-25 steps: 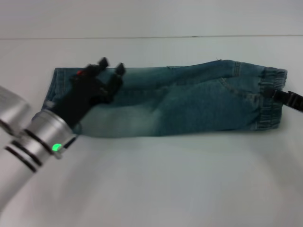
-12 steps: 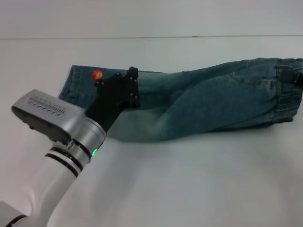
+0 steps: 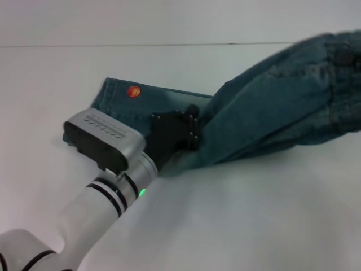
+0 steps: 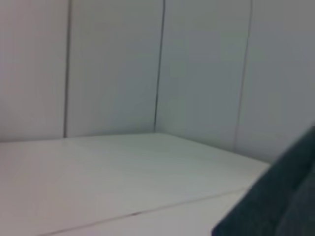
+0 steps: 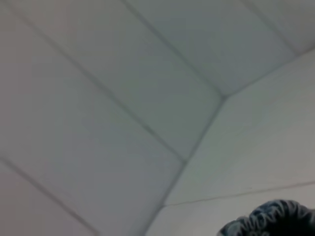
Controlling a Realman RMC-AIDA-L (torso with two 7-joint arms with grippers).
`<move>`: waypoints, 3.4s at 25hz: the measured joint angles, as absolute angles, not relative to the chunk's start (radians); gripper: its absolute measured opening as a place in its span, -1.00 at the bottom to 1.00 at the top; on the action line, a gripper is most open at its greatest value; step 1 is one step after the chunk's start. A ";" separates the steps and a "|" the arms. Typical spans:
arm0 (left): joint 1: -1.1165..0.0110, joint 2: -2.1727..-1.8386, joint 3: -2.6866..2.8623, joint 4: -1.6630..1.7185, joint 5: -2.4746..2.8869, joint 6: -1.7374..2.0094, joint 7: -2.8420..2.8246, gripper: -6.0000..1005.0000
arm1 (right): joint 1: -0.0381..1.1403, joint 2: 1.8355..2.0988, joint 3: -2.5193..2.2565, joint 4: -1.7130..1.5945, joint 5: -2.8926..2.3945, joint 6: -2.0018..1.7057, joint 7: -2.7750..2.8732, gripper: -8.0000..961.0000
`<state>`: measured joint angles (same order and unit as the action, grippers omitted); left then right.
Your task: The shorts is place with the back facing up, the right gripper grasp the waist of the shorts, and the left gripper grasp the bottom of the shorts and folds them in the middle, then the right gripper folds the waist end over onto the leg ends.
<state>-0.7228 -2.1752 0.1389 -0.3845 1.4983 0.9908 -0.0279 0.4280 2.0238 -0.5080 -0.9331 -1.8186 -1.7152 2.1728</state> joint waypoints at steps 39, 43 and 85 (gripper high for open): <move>-0.347 -2.175 -0.173 -0.480 1.675 1.264 0.062 -0.99 | 0.936 2.054 -0.919 -0.822 -2.048 -1.415 2.220 -0.71; -0.305 -2.175 -0.213 -0.476 1.672 1.340 0.067 -0.99 | 0.965 2.071 -0.985 -0.808 -2.079 -1.330 2.211 -0.71; -0.440 -2.172 0.131 0.391 2.144 1.650 -0.929 -0.62 | 0.316 2.096 -1.026 -0.805 -1.667 -1.450 1.425 0.95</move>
<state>-0.4399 -2.1719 0.1311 0.3908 2.1444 1.6500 -0.9292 0.3163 2.0961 -1.0258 -0.8047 -1.6667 -1.4505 1.4249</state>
